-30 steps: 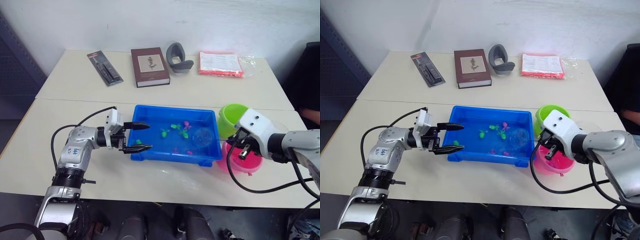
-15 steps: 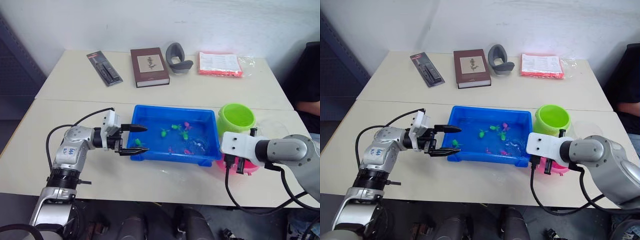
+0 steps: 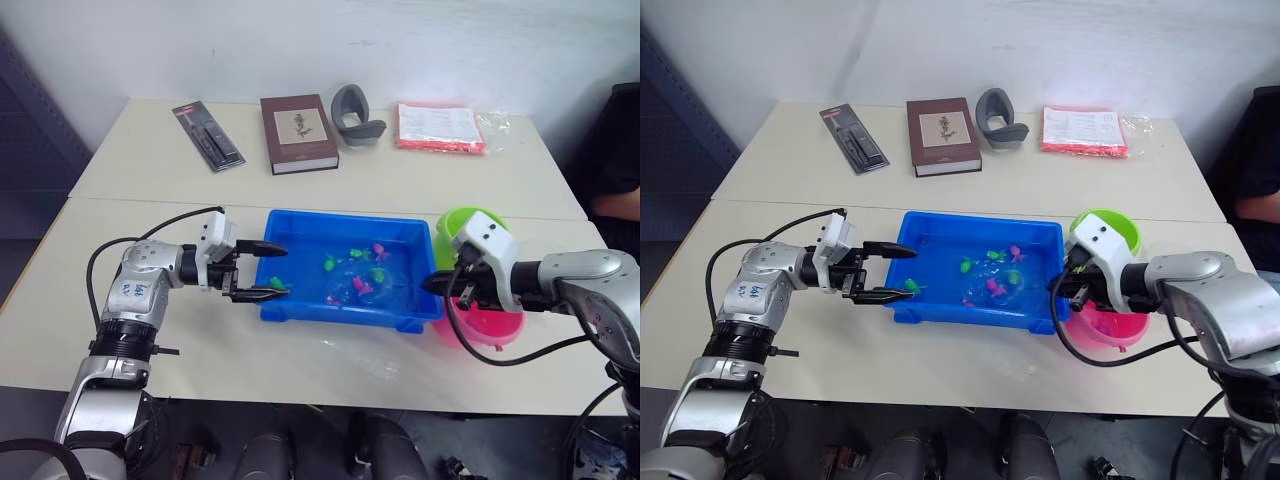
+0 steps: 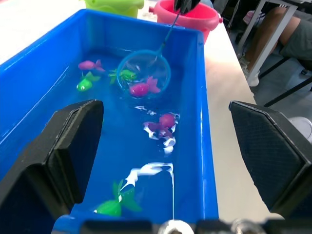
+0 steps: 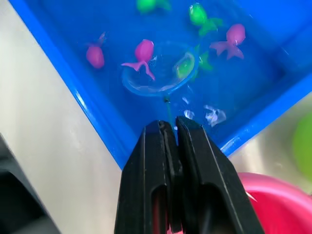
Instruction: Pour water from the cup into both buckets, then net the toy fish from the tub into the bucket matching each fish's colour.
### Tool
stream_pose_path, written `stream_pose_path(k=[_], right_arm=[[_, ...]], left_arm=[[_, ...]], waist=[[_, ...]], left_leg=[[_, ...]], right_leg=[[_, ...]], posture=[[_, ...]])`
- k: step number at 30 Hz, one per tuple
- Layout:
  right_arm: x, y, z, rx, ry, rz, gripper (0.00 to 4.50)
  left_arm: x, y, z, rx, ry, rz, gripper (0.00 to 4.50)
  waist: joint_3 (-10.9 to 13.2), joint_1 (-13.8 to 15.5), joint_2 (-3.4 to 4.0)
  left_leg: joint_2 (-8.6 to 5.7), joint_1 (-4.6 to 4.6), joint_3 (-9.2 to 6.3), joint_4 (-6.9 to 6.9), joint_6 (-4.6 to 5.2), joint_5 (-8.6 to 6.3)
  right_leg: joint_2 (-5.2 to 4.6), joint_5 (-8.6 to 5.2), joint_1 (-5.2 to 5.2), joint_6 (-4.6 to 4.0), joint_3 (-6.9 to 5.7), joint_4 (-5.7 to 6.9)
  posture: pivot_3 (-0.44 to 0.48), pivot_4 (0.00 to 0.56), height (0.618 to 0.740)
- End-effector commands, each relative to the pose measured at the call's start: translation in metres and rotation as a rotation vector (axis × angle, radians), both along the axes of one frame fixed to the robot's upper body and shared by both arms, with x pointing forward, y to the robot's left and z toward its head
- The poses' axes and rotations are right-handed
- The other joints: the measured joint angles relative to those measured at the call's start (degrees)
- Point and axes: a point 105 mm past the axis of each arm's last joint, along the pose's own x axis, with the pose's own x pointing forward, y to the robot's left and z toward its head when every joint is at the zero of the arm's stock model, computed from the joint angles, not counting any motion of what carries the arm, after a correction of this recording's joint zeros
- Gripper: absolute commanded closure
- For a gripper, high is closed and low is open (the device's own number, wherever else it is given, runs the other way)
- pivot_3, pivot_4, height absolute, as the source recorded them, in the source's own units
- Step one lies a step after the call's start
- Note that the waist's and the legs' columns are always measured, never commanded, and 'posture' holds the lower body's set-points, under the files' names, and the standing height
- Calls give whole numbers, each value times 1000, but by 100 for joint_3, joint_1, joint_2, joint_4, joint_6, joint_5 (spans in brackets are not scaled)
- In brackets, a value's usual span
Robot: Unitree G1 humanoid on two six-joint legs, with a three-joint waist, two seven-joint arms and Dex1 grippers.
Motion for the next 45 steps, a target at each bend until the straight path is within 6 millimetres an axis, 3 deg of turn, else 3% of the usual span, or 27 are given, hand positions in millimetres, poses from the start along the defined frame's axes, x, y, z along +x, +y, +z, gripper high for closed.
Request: stream_pose_path(k=[1, 10, 13, 18, 24, 30, 37, 45], right_arm=[[-4, -5, 17, 67, -49, -24, 4500], [-33, -21, 28, 129, -172, -100, 4500], [-53, -28, 32, 148, -258, -155, 4500], [-86, -46, 25, 190, -316, -292, 4500], [-108, -72, 29, 154, -436, -467, 4500], [-131, -97, 22, 13, -474, -558, 4500], [-141, -110, 12, -174, -561, -569, 4500], [-143, -111, -7, -662, -805, -379, 4500]], left_arm=[[2, 9, 10, 9, -50, 3, 63], [-1, 0, 21, -63, -36, -19, 63], [-4, -9, 26, -100, -25, -37, 63], [-7, -27, 26, -121, -3, -80, 63], [-5, -43, 26, -133, 14, -132, 63], [-3, -52, 26, -126, 20, -184, 63], [-1, -59, 26, -124, 22, -220, 63], [-1, -65, 25, -127, 20, -235, 63]], waist=[[0, -4, 0], [0, 15, 0], [0, 30, 0], [0, 28, 0], [-2, 10, 3], [-2, 13, 3], [-2, 8, 3], [-2, -2, 3]], left_leg=[[0, 0, 0, 0, 0, 0], [-5, -4, -6, -1, 0, 0], [-5, -4, -8, -2, 0, 0], [-5, -1, -11, -3, 0, 0], [-7, 12, 4, -5, 1, 0], [-3, 19, 11, -23, -1, 1], [-3, 28, 30, -24, 1, 0], [-5, 31, 44, -24, 1, 0]], right_leg=[[0, 0, 0, 0, 0, 1], [-6, 0, 1, 0, -4, -1], [-6, 0, 2, 1, -3, -1], [1, 0, 6, 1, 3, -1], [11, 2, 11, 4, 30, 1], [25, 0, 7, 1, 85, 0], [29, 1, 5, 2, 108, -2], [30, 0, 0, 2, 109, -3]], posture=[[0, 150, 740], [0, 150, 740], [0, 150, 740], [0, 150, 740], [0, 150, 740], [0, 150, 740], [0, 150, 740], [0, 150, 740]])
